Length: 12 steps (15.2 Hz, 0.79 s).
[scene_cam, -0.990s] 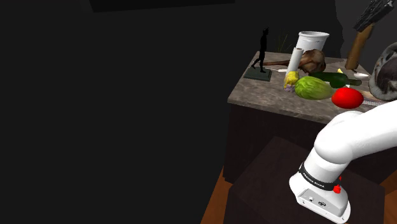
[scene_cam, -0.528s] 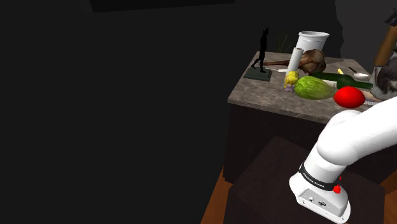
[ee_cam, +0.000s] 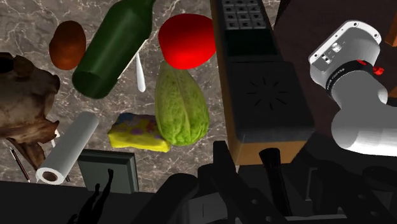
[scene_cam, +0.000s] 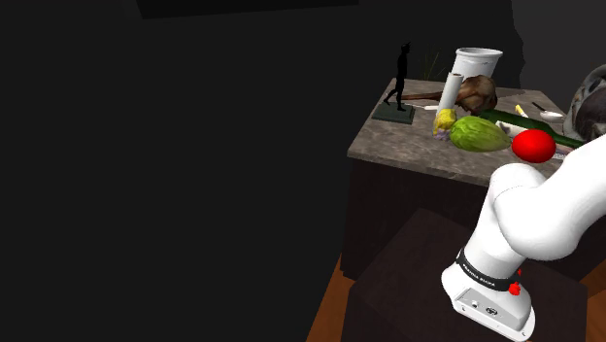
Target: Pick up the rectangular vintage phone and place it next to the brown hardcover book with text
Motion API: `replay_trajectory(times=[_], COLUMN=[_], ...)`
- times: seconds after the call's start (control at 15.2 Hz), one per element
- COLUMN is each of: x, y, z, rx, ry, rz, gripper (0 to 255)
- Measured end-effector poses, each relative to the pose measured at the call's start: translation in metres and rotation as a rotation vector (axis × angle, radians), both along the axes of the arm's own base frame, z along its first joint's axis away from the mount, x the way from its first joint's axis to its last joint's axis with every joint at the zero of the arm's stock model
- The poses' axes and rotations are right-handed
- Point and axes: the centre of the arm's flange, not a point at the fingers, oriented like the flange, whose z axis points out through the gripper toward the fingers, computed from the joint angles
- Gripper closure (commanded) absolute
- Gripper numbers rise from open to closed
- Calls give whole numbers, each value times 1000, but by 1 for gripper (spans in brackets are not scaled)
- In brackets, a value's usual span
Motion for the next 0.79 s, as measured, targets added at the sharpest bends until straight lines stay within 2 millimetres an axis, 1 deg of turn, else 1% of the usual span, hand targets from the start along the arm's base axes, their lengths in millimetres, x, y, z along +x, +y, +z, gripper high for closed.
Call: replay_trajectory(times=[0.2,0.79], x=[-7,-7], y=[-1,-2], z=[-11,-59], rx=[2,3], ry=[3,3], rz=[0,0], gripper=[255,255])
